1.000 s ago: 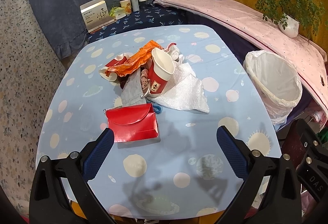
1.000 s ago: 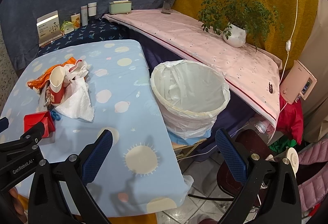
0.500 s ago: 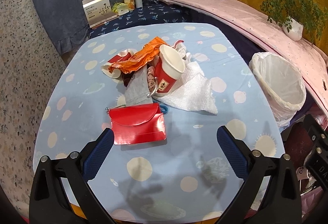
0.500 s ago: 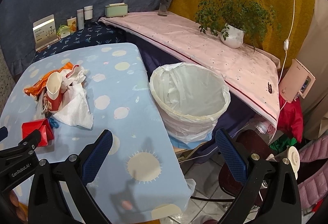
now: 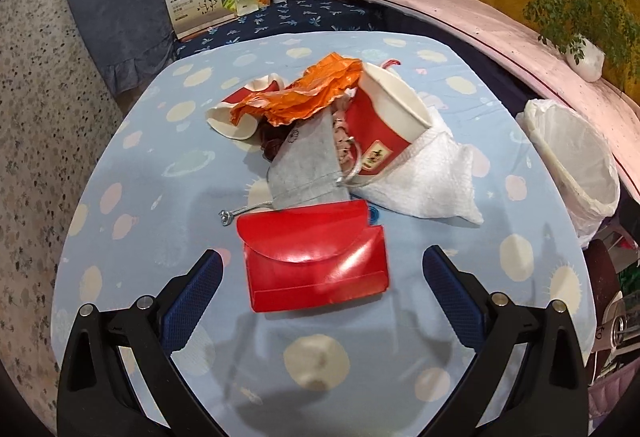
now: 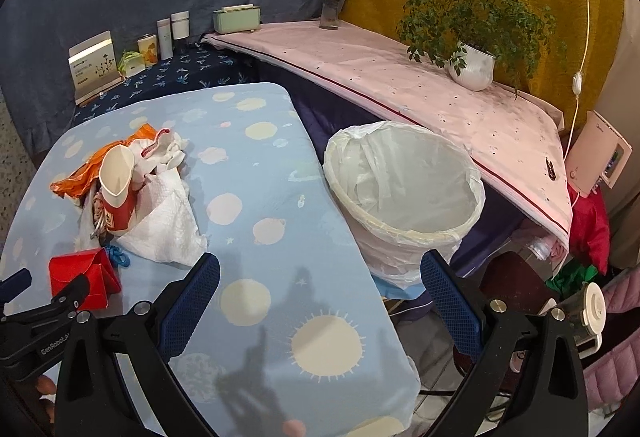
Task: Collect trash
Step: 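Grasp the red box with the left gripper while the right gripper grasps the white tissue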
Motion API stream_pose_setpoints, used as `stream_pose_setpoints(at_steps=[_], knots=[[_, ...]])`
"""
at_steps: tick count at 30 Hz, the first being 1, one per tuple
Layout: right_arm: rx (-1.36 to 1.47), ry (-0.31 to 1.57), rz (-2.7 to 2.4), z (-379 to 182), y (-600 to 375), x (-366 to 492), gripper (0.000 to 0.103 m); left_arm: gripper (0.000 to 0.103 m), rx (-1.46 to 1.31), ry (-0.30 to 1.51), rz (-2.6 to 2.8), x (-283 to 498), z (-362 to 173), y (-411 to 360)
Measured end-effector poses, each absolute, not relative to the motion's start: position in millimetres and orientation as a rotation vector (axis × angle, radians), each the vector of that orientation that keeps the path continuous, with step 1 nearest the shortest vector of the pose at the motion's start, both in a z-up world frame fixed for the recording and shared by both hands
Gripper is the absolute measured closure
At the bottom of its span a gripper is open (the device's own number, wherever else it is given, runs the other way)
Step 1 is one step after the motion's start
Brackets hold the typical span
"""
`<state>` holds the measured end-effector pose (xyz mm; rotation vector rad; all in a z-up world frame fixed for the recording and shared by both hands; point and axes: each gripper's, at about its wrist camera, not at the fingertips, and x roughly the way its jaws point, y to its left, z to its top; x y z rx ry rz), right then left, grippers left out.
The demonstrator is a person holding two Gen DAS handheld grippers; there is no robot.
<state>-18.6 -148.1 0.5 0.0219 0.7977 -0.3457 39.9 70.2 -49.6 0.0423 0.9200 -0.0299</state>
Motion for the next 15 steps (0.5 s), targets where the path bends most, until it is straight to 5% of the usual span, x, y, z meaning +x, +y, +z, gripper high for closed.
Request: stream_pose_setpoints(at_steps=[15], knots=[[0.034,0.859,-0.289,-27,-119,17,0.007,0.007,-0.059,0.979,-0.026,59,-75,83]])
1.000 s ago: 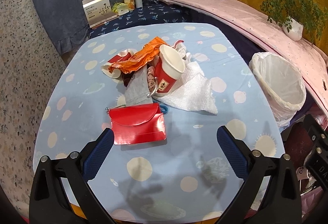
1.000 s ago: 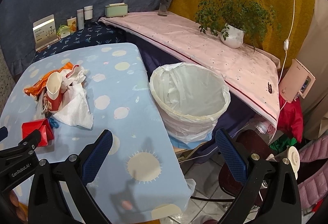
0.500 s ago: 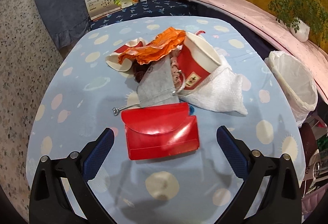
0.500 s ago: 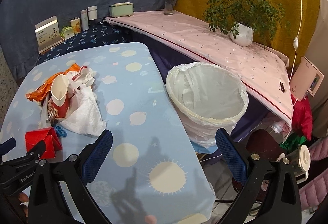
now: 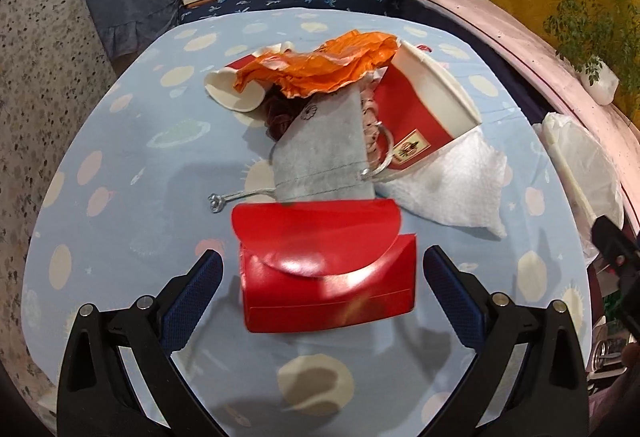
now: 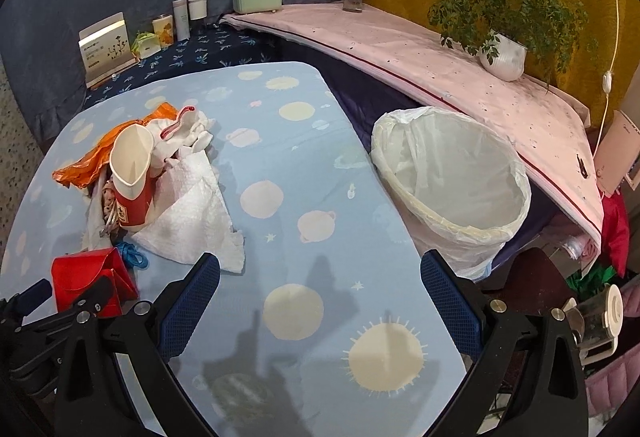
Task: Collect trash
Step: 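Grasp the red box with the left gripper while the right gripper grasps the white tissue, then carry the red box and white tissue over the white trash bin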
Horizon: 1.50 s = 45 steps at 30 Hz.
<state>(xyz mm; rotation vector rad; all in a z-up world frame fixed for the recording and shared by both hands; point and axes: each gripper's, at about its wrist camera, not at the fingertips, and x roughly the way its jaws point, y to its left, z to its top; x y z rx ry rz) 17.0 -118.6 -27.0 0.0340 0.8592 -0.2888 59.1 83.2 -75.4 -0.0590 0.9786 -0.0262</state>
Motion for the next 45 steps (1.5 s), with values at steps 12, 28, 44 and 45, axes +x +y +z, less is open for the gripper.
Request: stream_pose_setpoints(at_steps=[12,28,44,45], knots=[[0.05,0.89,-0.242,-45,-106,43,0.007,0.017,-0.021,1.053,-0.067,74,-94,77],[0.109,0.961,-0.115,-83,-80,102,0.042,0.017,-0.039,0.985,-0.064,74,-66,94],[0.146,0.836,-0.116,-22,-112,81,0.101,0.017,-0.039,0.896,-0.128,74,-22,77],[0.15,0.817,-0.124,-14,-117,80,0.101,0.017,-0.034,0.886,-0.141,76,-17,72]])
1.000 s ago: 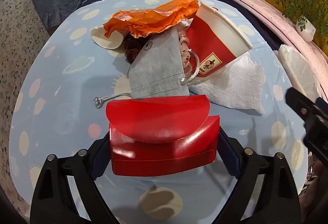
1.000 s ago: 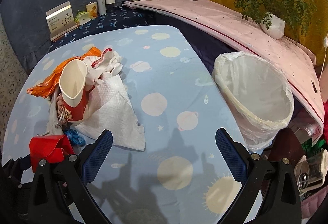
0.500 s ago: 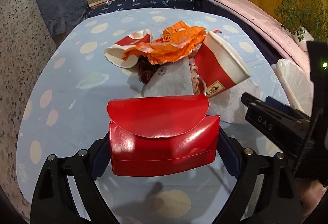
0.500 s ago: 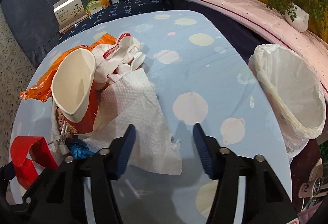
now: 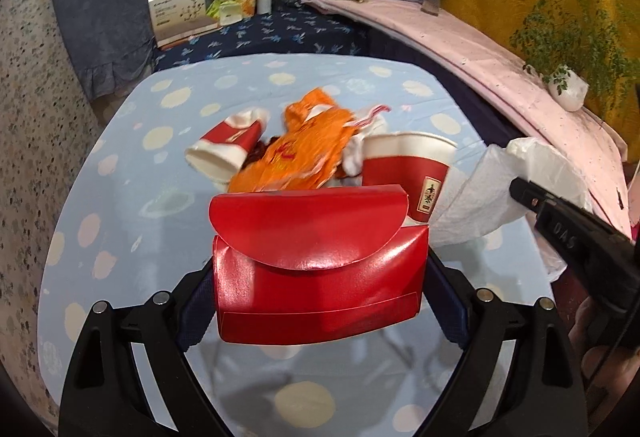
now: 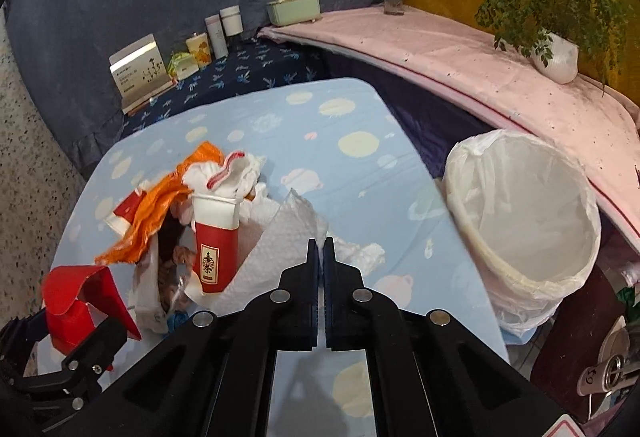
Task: Collect trash
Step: 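Carry the red box and white tissue over the white trash bin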
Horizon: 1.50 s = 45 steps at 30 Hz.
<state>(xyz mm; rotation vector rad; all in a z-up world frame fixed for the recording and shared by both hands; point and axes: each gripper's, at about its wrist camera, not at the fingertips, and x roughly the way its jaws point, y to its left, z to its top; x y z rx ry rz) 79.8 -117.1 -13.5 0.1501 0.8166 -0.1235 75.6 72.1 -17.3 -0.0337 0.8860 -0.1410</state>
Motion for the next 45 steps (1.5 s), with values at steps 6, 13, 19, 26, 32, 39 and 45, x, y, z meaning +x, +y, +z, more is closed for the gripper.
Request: stream_pose_setpoints(at_steps=[6,13,19,26,32,39,45], knots=[[0.171,0.714,-0.157,33,-147,76,0.101,0.017,-0.007,0.84,-0.223,83,7,39],[0.187,0.604,-0.213,75,-181,72,0.101,0.017,0.01,0.796,-0.303,94,31,-1],[0.207,0.55,-0.281,92,-215,69,0.101,0.017,0.034,0.781,-0.375,106,41,-40],[0.227,0.541,-0.365,92,-260,67,0.101,0.017,0.064,0.772,-0.46,119,46,-93],[0.261,0.57,-0.406,82,-297,72,0.101,0.017,0.099,0.778,-0.543,127,42,-142],[0.274,0.599,-0.453,72,-330,79,0.101,0.017,0.15,0.767,-0.625,130,35,-189],[0.268,0.603,-0.486,71,-344,81,0.095,0.017,0.197,0.763,-0.673,130,26,-219]])
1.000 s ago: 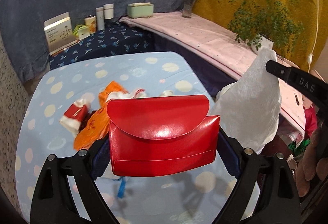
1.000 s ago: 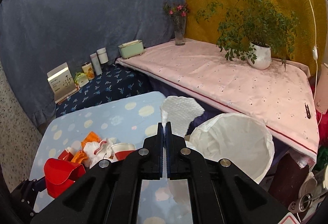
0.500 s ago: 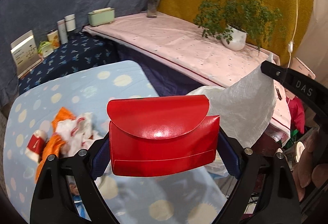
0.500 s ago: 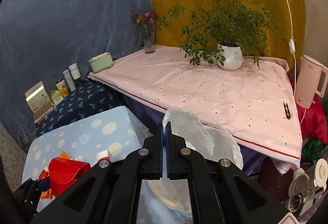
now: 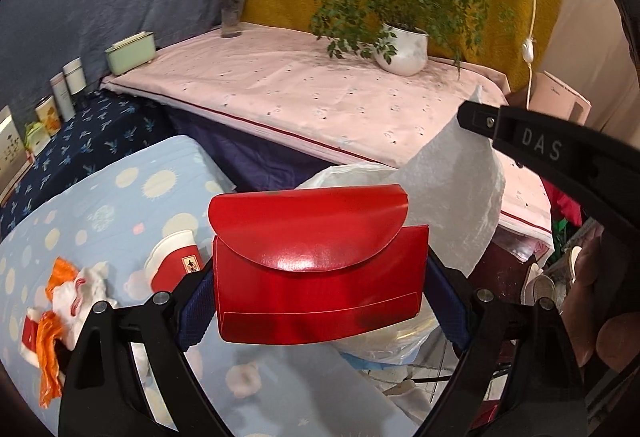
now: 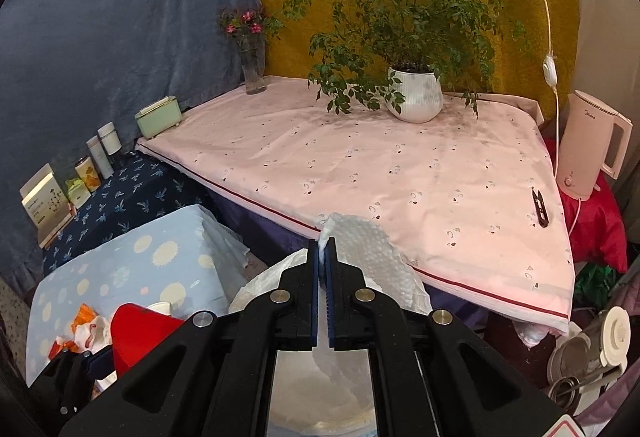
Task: Collect trash
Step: 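Carry the red box and white tissue over the white trash bin, then open both grippers to drop the red box and tissue into the bin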
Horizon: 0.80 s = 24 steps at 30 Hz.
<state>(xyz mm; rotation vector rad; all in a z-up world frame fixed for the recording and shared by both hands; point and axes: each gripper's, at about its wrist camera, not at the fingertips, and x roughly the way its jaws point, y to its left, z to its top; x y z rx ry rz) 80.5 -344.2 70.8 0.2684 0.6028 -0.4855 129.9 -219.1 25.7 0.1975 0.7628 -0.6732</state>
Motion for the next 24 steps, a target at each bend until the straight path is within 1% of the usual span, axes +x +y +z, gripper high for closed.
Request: stream_pose_setpoints(at_steps=[1,3,4,5,11,24], knots=[[0.268,0.603,-0.489,71,-345,80,0.09,0.017,0.203,0.76,-0.676,130,24,-222],[0.268,0.597,-0.499,72,-349,79,0.076,0.015,0.212,0.762,-0.677,130,20,-228],[0.268,0.592,-0.505,73,-349,77,0.064,0.014,0.213,0.765,-0.676,131,19,-230],[0.267,0.584,-0.511,74,-350,76,0.057,0.014,0.211,0.767,-0.675,131,18,-231],[0.251,0.572,-0.518,79,-350,69,0.052,0.012,0.205,0.787,-0.658,135,11,-236],[0.26,0.559,-0.516,84,-342,53,0.047,0.011,0.172,0.789,-0.621,138,15,-214]])
